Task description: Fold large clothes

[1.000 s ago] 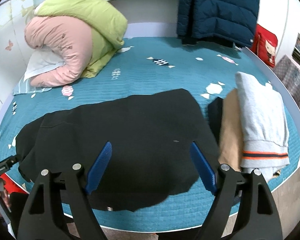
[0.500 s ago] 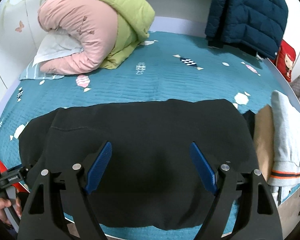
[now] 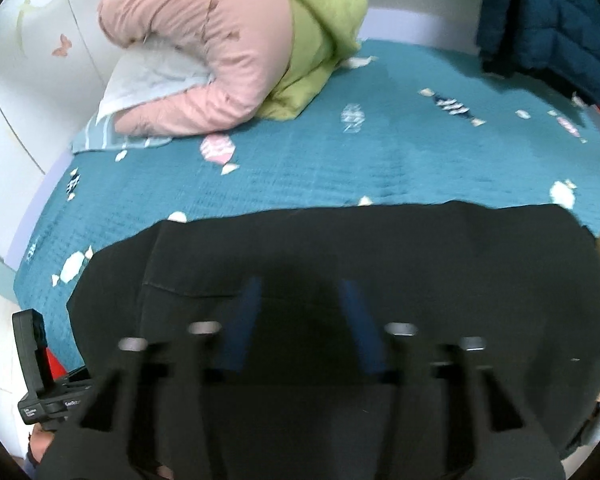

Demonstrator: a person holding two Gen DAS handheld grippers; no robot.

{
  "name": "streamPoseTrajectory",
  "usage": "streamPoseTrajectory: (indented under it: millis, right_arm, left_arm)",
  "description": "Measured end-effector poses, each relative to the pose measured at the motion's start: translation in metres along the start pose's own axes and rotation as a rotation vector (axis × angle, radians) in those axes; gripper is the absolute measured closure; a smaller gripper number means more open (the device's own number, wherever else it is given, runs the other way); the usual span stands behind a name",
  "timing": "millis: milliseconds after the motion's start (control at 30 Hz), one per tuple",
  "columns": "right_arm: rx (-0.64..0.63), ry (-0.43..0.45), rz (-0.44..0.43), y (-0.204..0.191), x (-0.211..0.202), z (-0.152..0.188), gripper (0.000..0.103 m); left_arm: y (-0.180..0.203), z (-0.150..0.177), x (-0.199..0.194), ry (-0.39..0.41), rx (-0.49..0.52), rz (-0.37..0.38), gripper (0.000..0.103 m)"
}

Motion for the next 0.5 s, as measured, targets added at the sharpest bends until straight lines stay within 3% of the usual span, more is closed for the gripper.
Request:
streamPoseTrajectory:
  millis: [67,300,433,500]
  right_arm:
    - [0.0,-0.017,0.009,-0.002,0.01,0.0,0.097]
    - [0.073,-0.107,0.033,0.017,0.049,0.005,0.103]
    - [0.137,-0.185,-0.039,0.034,0.08,0.006,0.103]
    - [0.222,-0.203,-0.116,0.049,0.092,0.008,0.103]
  left_arm:
    - [-0.004,-0.002,0.005,-0.014,-0.019,0.03,0.005]
    - [-0.011,-0.014,0.02,-0.083,-0.027,0.101,0.004]
    - [-0.013,-0.023,0.027,-0.127,-0.05,0.156,0.004]
    - [-0.014,-0.026,0.03,-0.135,-0.064,0.191,0.004]
Point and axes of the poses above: each gripper's, at about its wrist camera, not at the fingertips, and x roughly the way its jaws point, y to its right, z to its underside, the point moved 2 cm from there along x, roughly the way its jaws point, and after that the axes turned 2 degrees about -y, right-handed, at the moved point
